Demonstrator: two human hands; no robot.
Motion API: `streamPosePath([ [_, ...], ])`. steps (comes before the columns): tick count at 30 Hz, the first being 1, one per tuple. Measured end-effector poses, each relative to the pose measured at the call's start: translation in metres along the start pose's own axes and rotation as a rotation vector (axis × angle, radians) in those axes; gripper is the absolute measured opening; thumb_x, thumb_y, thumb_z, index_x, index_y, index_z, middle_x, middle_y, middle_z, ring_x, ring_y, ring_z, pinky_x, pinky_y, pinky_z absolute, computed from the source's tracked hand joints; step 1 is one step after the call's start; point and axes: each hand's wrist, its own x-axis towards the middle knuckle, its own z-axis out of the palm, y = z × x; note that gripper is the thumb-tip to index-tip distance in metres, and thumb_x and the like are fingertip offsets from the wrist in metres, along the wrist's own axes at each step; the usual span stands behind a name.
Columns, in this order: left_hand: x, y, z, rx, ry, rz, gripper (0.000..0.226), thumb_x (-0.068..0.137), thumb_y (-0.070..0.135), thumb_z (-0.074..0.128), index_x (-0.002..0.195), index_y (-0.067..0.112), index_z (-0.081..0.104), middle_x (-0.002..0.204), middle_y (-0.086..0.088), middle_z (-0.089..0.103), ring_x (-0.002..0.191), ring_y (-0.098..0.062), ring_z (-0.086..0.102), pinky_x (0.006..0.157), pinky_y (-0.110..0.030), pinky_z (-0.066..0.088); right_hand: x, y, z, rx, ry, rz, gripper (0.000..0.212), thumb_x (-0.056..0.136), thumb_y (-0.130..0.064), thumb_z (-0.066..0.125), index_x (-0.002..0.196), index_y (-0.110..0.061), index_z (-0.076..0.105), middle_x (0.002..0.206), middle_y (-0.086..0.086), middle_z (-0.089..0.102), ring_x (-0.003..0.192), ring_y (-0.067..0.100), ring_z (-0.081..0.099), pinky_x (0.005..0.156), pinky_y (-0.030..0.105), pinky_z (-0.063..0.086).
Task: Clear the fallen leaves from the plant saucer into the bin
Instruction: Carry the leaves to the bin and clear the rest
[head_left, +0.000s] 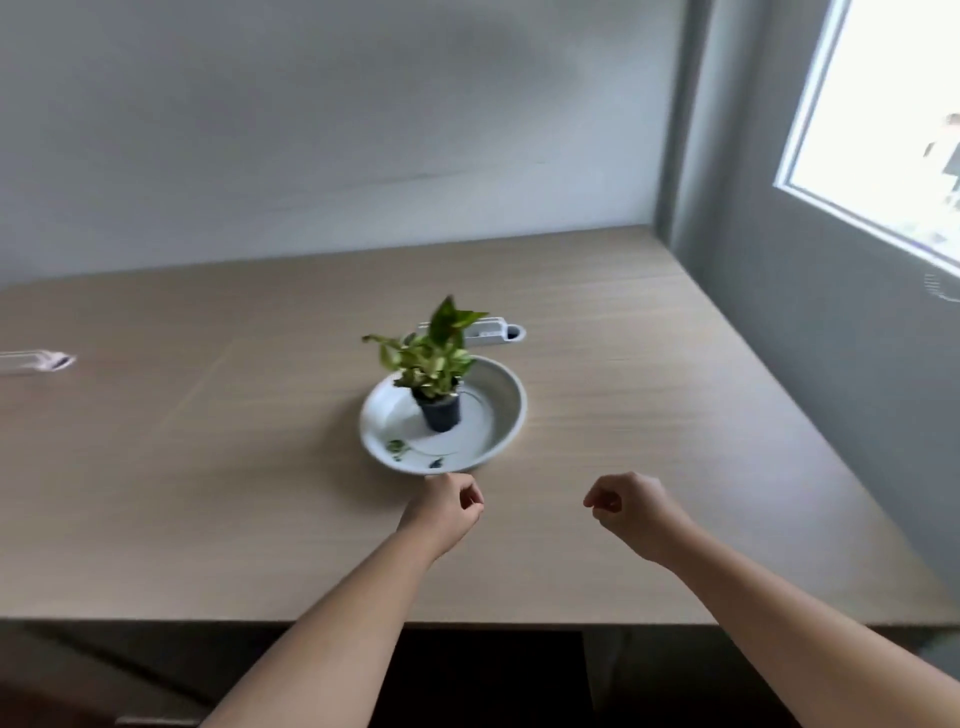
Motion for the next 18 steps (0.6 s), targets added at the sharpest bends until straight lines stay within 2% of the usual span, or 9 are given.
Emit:
streamPosePath([
  [3,0.016,-0.052,-0.03,-0.022,0.076,-0.073,0.011,0.076,0.018,0.063,0.069,0.026,0.065,0.084,0.001,0.074,0.083,-0.017,0.067,0.076,-0.027,0.054,0.03,-0.047,0.029,-0.003,-0.031,-0.032,0.02,0.08,-0.011,0.058,0.09,-0.021,0.072,0.089,0.002,0.068,0.083,0.02,0.064,0.073,0.03,0.054],
  [7,0.055,-0.102,-0.061,-0.01,0.14,-0.074,0.007,0.075,0.016,0.063,0.074,0.02,0.069,0.088,-0.002,0.073,0.086,-0.021,0.066,0.076,-0.028,0.054,0.072,-0.096,0.063,0.002,-0.047,-0.052,0.021,0.079,-0.008,0.057,0.09,-0.017,0.072,0.088,0.003,0.071,0.086,0.019,0.066,0.075,0.025,0.05],
  [10,0.094,-0.127,-0.072,0.027,0.097,-0.016,0.012,0.076,0.015,0.064,0.086,0.017,0.069,0.098,-0.004,0.069,0.093,-0.025,0.064,0.08,-0.031,0.053,0.108,-0.124,0.086,-0.024,-0.071,-0.072,0.022,0.08,-0.007,0.055,0.09,-0.017,0.072,0.083,-0.002,0.065,0.084,0.018,0.065,0.073,0.026,0.05],
  [12,0.118,-0.136,-0.074,0.104,0.008,0.009,0.026,0.076,0.02,0.068,0.102,0.019,0.065,0.112,-0.002,0.063,0.104,-0.026,0.06,0.087,-0.032,0.05,0.128,-0.136,0.098,-0.038,-0.092,-0.067,0.024,0.081,-0.007,0.054,0.089,-0.018,0.073,0.086,0.0,0.067,0.083,0.02,0.066,0.072,0.029,0.052],
  [15,0.153,-0.142,-0.073,0.278,-0.145,0.036,0.049,0.074,0.03,0.073,0.119,0.024,0.055,0.125,-0.002,0.055,0.117,-0.027,0.053,0.108,-0.038,0.033,0.157,-0.144,0.117,-0.113,-0.154,-0.102,0.024,0.082,-0.008,0.058,0.096,-0.021,0.073,0.105,0.002,0.069,0.094,0.021,0.064,0.082,0.032,0.052],
  [18,0.176,-0.147,-0.064,0.382,-0.236,0.035,0.051,0.072,0.041,0.074,0.116,0.025,0.054,0.123,-0.002,0.057,0.118,-0.024,0.054,0.118,-0.048,0.009,0.178,-0.146,0.135,-0.212,-0.239,-0.138,0.031,0.082,-0.009,0.062,0.109,-0.023,0.067,0.117,0.001,0.061,0.104,0.02,0.059,0.089,0.03,0.047],
])
